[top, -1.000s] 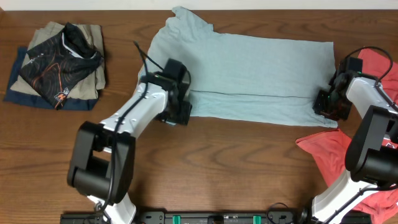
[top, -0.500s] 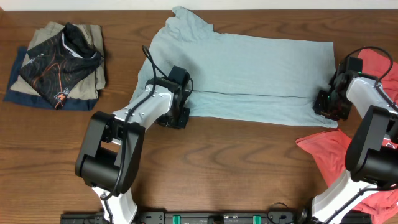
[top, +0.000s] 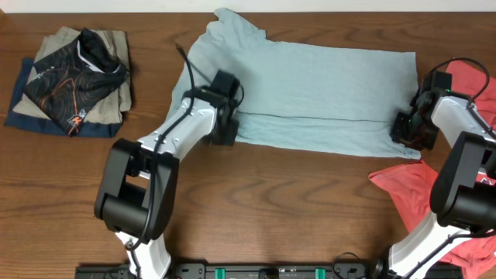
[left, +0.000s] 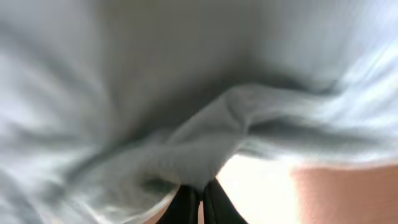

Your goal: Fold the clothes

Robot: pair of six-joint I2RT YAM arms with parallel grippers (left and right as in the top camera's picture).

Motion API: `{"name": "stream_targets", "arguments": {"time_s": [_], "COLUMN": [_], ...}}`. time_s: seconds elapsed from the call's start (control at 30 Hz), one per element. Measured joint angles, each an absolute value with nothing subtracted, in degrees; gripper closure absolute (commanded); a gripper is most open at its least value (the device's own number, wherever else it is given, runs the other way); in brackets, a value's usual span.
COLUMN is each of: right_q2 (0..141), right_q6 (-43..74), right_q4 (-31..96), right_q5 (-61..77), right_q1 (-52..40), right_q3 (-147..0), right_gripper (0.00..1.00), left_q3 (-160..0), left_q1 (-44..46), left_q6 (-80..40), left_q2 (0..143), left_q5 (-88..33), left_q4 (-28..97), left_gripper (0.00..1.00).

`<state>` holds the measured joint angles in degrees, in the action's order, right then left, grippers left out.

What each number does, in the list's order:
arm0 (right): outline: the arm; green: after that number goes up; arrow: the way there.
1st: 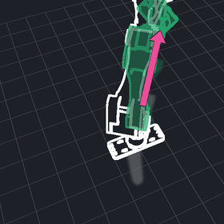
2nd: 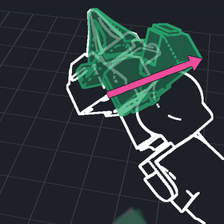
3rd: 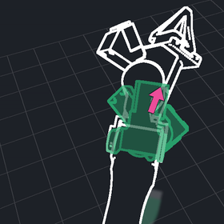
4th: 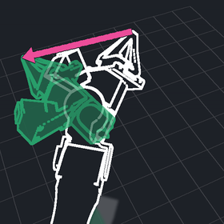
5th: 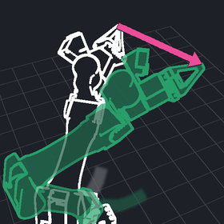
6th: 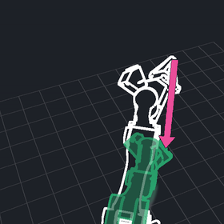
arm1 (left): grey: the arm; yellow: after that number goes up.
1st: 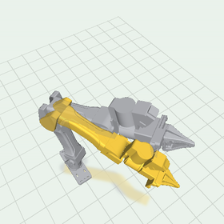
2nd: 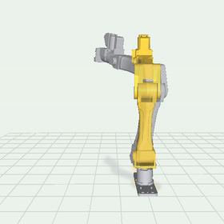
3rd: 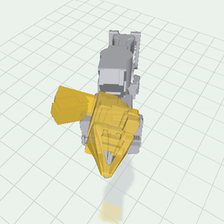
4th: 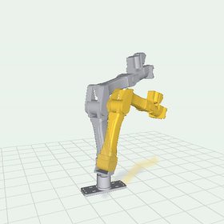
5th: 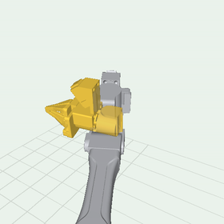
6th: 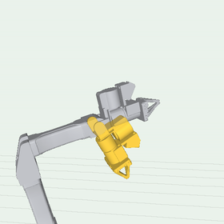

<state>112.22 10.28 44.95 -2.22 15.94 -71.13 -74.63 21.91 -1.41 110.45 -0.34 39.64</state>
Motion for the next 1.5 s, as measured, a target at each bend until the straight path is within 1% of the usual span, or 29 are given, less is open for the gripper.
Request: {"name": "stream_targets", "arguments": {"time_s": [0.23, 0.3, 0.33, 0.43, 0.57, 0.77, 1.0, 1.13, 1.5], "right_q2": [112.22, 112.22, 112.22, 112.22, 112.22, 112.18, 111.31, 109.91, 109.23], "right_q6": [10.28, 10.28, 10.28, 10.28, 10.28, 10.28, 10.28, 10.28, 10.28], "right_q4": [44.97, 44.99, 44.99, 45.08, 45.15, 45.47, 46.61, 45.04, 41.65], "right_q5": [-2.28, -2.28, -2.28, -2.33, -2.35, -2.33, -2.33, -2.33, -2.39], "right_q1": [15.94, 15.94, 15.94, 15.94, 15.94, 15.94, 15.94, 15.97, 15.97], "right_q3": [-71.13, -71.13, -71.13, -71.13, -71.13, -71.13, -72.44, -75.02, -75.64], "right_gripper": [0.72, 0.72, 0.71, 0.70, 0.70, 0.69, 0.67, 0.61, 0.61], "left_q3": [-84.73, -86.67, -87.29, -87.57, -87.42, -86.70, -83.44, -81.95, -81.01], "left_q1": [21.76, 21.52, 21.34, 20.78, 20.36, 20.36, 20.34, 19.94, 17.12], "left_q6": [-1.43, -1.17, -1.54, -2.50, -3.20, -5.56, -6.81, -7.27, -7.55], "left_q2": [109.16, 108.64, 108.31, 107.90, 107.90, 107.90, 107.90, 108.16, 108.66], "left_q5": [8.01, 9.26, 9.67, 10.57, 11.03, 11.16, 10.76, 9.93, 7.40], "left_q4": [30.74, 29.39, 29.30, 31.16, 36.97, 43.18, 42.37, 41.43, 41.41], "left_gripper": [0.93, 0.56, 0.43, 0.43, 0.40, 0.39, 0.41, 0.41, 0.41]}}
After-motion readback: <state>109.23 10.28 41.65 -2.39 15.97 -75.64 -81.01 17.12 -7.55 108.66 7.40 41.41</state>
